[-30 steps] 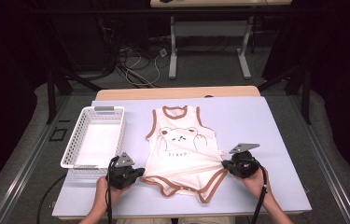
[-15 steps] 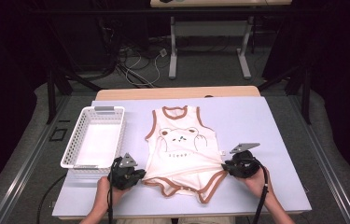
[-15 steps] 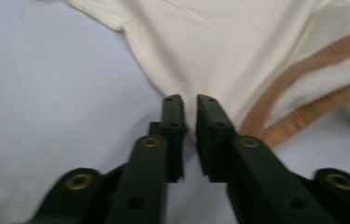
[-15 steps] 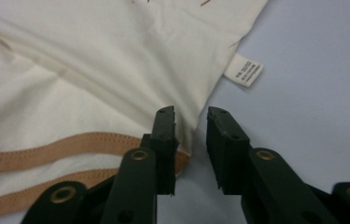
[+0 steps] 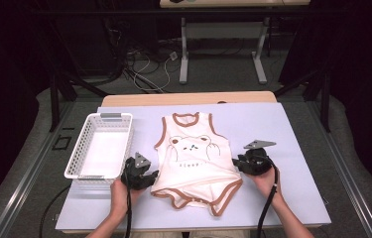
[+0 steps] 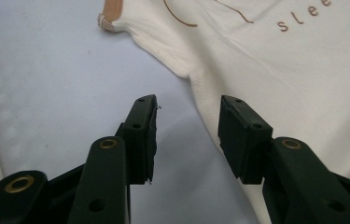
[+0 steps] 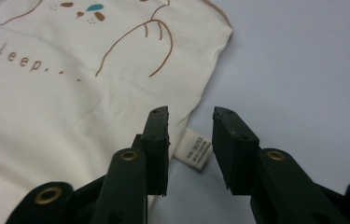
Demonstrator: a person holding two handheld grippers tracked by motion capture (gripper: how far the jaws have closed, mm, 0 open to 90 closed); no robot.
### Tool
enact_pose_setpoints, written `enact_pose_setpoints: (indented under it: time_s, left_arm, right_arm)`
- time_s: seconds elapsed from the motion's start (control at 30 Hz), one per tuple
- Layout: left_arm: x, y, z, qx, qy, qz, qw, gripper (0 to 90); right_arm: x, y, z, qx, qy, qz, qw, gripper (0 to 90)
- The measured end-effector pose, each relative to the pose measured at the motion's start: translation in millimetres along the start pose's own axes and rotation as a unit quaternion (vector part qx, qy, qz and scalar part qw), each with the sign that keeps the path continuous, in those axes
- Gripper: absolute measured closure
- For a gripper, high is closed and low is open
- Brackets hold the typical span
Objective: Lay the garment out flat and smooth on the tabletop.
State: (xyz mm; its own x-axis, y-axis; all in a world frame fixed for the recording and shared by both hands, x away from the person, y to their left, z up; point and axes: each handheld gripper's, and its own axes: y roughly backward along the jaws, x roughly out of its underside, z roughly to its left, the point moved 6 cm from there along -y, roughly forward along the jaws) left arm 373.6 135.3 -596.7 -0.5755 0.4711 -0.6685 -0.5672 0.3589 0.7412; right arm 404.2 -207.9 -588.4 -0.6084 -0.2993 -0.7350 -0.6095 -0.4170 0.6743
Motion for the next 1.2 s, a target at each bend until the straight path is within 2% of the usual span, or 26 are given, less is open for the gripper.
enact_pose_setpoints:
  time_s: [0.13, 0.23, 0.3, 0.33, 0.37, 0.5, 0.6, 0.77, 0.87, 0.97, 1.13, 1.2]
  left_arm:
    - [-4.5, -9.0, 1.0, 0.002, 0.004, 0.002, 1.0, 56.8]
    - [-7.4, -13.3, -1.1, 0.008, 0.008, -0.003, 0.9999, 57.0]
    - [-7.6, -13.7, -2.8, 0.017, 0.003, 0.002, 0.9999, 60.9]
    - [-8.6, -15.7, -4.2, 0.017, 0.003, -0.011, 0.9998, 64.9]
    - [-8.6, -15.7, -4.2, 0.017, 0.003, -0.011, 0.9998, 68.5]
    - [-8.4, -15.7, -12.0, 0.029, -0.013, -0.009, 0.9995, 83.9]
    - [-8.9, -16.0, -13.9, 0.021, -0.027, -0.012, 0.9993, 88.8]
    - [-7.9, -13.8, -9.8, 0.011, -0.026, -0.008, 0.9996, 89.8]
    - [-7.2, -12.4, -5.8, -0.004, -0.033, -0.004, 0.9994, 89.9]
    - [-5.8, -11.0, -3.8, -0.013, -0.031, 0.0, 0.9994, 89.9]
    - [-7.0, -6.5, -5.1, -0.037, -0.058, 0.002, 0.9976, 89.9]
    - [-7.6, -5.9, -4.2, -0.046, -0.061, 0.001, 0.9971, 89.9]
  right_arm:
    - [-6.8, -14.1, -5.5, 0.007, -0.005, -0.002, 1.0, 67.0]
    - [-11.2, -23.4, -7.2, 0.002, -0.013, -0.002, 0.9999, 67.0]
    - [-11.8, -27.8, -6.4, -0.002, -0.011, 0.002, 0.9999, 67.0]
    - [-11.6, -30.0, -5.5, -0.004, -0.008, 0.003, 1.0, 67.0]
    - [-11.6, -30.0, -5.5, -0.004, -0.008, 0.003, 1.0, 67.0]
    - [-10.8, -31.6, -2.3, 0.005, 0.0, 0.005, 1.0, 69.8]
    - [-10.4, -31.2, -2.4, 0.004, 0.002, 0.005, 1.0, 77.1]
    - [-9.7, -31.5, 1.1, -0.008, 0.006, 0.001, 0.9999, 88.3]
    - [-9.9, -31.1, 3.0, -0.003, 0.013, 0.001, 0.9999, 88.9]
    - [-9.7, -30.5, 2.9, -0.001, 0.013, -0.001, 0.9999, 89.1]
    - [-10.5, -28.4, 3.1, 0.004, 0.013, -0.004, 0.9999, 89.1]
    - [-11.2, -27.1, 2.9, 0.005, 0.015, -0.008, 0.9998, 89.2]
